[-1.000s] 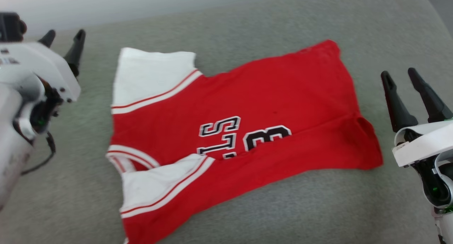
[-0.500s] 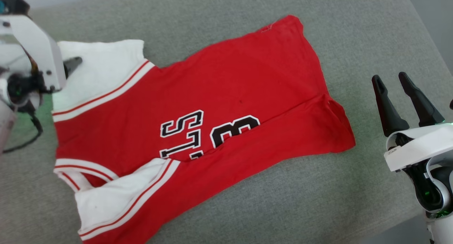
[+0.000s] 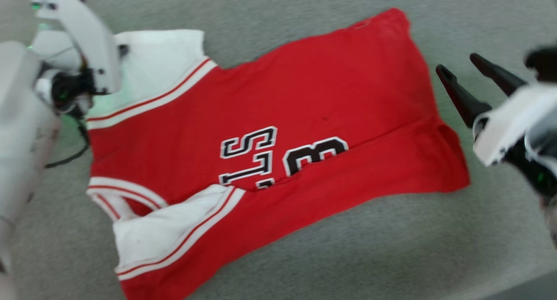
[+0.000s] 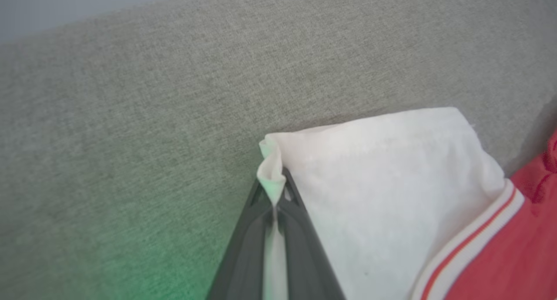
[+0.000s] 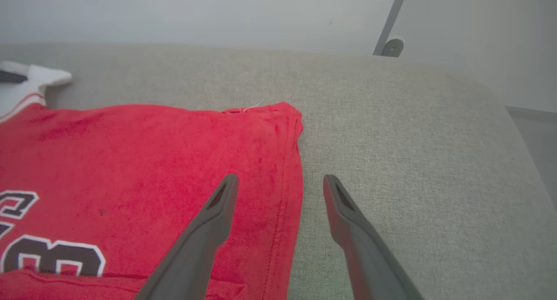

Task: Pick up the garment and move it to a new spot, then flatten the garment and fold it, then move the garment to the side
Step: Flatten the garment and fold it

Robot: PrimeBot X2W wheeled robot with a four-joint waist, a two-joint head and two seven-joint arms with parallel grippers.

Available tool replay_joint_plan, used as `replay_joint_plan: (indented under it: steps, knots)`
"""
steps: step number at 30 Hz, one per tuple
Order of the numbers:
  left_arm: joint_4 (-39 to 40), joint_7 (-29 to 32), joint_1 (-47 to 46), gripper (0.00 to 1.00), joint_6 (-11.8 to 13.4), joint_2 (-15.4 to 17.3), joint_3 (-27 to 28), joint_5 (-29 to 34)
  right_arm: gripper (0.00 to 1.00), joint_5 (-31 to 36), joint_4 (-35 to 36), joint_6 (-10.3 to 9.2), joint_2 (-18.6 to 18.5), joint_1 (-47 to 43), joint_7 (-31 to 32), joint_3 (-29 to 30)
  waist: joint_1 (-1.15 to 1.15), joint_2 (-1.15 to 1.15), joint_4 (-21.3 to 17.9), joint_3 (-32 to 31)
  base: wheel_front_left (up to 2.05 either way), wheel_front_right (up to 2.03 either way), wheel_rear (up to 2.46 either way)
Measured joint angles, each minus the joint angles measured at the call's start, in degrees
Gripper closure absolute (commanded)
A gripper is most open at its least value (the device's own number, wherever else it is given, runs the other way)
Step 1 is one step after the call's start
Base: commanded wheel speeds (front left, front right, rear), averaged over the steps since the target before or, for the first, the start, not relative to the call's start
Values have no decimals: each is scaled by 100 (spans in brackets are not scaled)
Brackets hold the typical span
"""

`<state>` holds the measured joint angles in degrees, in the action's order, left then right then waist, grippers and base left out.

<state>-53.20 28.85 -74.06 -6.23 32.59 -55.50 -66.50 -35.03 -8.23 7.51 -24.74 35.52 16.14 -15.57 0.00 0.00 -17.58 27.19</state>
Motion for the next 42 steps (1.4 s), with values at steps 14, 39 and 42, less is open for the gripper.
replay_joint_plan:
  steps: [14, 39, 42]
  knots:
    - [291, -301, -308, 100, -115, -717, -356, -7, 0, -528, -2601, 0, -353, 2616, 1801, -1335, 0, 0, 944, 180, 0, 0, 0]
    - [1100, -1572, -150, 100, -126, -672, -630, -773, 100, -1237, -3523, 1, -768, 3080, 1054, -2414, 0, 0, 1442, 72, 0, 0, 0]
    - [1537, -1893, 190, 100, -126, -457, -675, -922, 100, -1522, -3176, 1, -1003, 2767, 883, -2524, 0, 0, 1507, -208, 0, 0, 0]
